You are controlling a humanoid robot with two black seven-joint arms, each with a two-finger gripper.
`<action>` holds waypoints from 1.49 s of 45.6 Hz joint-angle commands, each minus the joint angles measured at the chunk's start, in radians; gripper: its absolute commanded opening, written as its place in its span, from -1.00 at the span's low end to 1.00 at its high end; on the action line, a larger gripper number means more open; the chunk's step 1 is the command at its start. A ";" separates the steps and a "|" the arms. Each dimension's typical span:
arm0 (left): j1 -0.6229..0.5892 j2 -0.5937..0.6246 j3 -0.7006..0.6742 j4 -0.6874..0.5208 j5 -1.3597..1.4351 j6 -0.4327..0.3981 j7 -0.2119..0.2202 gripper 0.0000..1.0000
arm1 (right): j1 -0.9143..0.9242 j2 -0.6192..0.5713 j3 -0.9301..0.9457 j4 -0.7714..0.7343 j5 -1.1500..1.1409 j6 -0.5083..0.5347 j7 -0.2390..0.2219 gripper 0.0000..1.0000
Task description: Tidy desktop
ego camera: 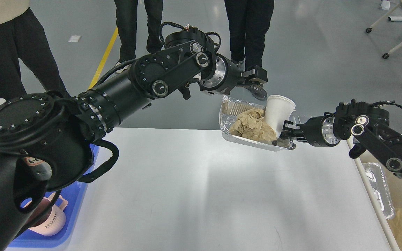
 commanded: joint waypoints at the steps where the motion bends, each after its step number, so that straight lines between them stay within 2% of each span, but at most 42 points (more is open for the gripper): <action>1: 0.004 0.117 -0.030 -0.001 -0.013 -0.047 -0.001 0.93 | 0.003 -0.071 -0.002 -0.012 -0.003 -0.002 0.005 -1.00; 8: 0.013 0.298 -0.102 -0.003 -0.041 -0.087 -0.009 0.93 | -0.011 -0.200 -0.008 -0.040 0.000 -0.011 0.016 -1.00; 11: 0.019 0.396 -0.145 -0.003 -0.067 -0.111 -0.040 0.93 | -0.044 -0.263 -0.002 -0.090 -0.002 -0.017 0.060 -1.00; 17: 0.059 0.542 -0.198 0.000 -0.154 -0.137 -0.049 0.93 | -0.090 -0.351 0.006 -0.153 0.003 -0.037 0.118 -1.00; 19: 0.104 0.596 -0.204 0.006 -0.181 -0.154 -0.066 0.93 | -0.118 -0.374 0.006 -0.169 0.005 -0.046 0.141 -1.00; 21: 0.165 0.639 -0.205 0.006 -0.199 -0.164 -0.102 0.93 | -0.145 -0.392 0.008 -0.181 0.008 -0.064 0.158 -1.00; 25: 0.278 0.708 -0.228 0.006 -0.251 -0.168 -0.242 0.93 | -0.182 -0.412 0.014 -0.207 0.011 -0.100 0.187 -1.00; 27: 0.331 0.729 -0.250 0.008 -0.303 -0.170 -0.296 0.93 | -0.198 -0.412 0.015 -0.228 0.015 -0.115 0.200 -1.00; 29: 0.397 0.746 -0.277 0.008 -0.367 -0.177 -0.327 0.93 | -0.210 -0.414 0.015 -0.250 0.034 -0.129 0.210 -1.00; 31: 0.469 0.757 -0.305 0.013 -0.438 -0.196 -0.331 0.93 | -0.219 -0.412 0.015 -0.271 0.060 -0.140 0.218 -1.00; 38: 0.676 0.731 -0.437 0.034 -0.677 -0.282 -0.342 0.93 | -0.242 -0.412 0.014 -0.295 0.141 -0.161 0.220 -1.00; 42: 0.745 0.633 -0.513 0.055 -0.745 -0.335 -0.331 0.93 | -0.251 -0.412 0.014 -0.296 0.160 -0.167 0.220 -1.00; 50: 0.760 0.382 -0.639 0.169 -0.759 -0.343 -0.328 0.93 | -0.259 -0.414 0.017 -0.295 0.163 -0.170 0.220 -1.00; 54: 0.750 0.303 -0.672 0.250 -0.759 -0.343 -0.328 0.93 | -0.259 -0.414 0.029 -0.295 0.178 -0.170 0.220 -1.00; 61: 0.740 0.243 -0.682 0.281 -0.761 -0.342 -0.314 0.93 | -0.261 -0.420 0.034 -0.291 0.189 -0.169 0.220 -1.00; 68: 0.744 0.243 -0.681 0.281 -0.761 -0.319 -0.311 0.93 | -0.264 -0.421 0.034 -0.299 0.189 -0.184 0.220 -1.00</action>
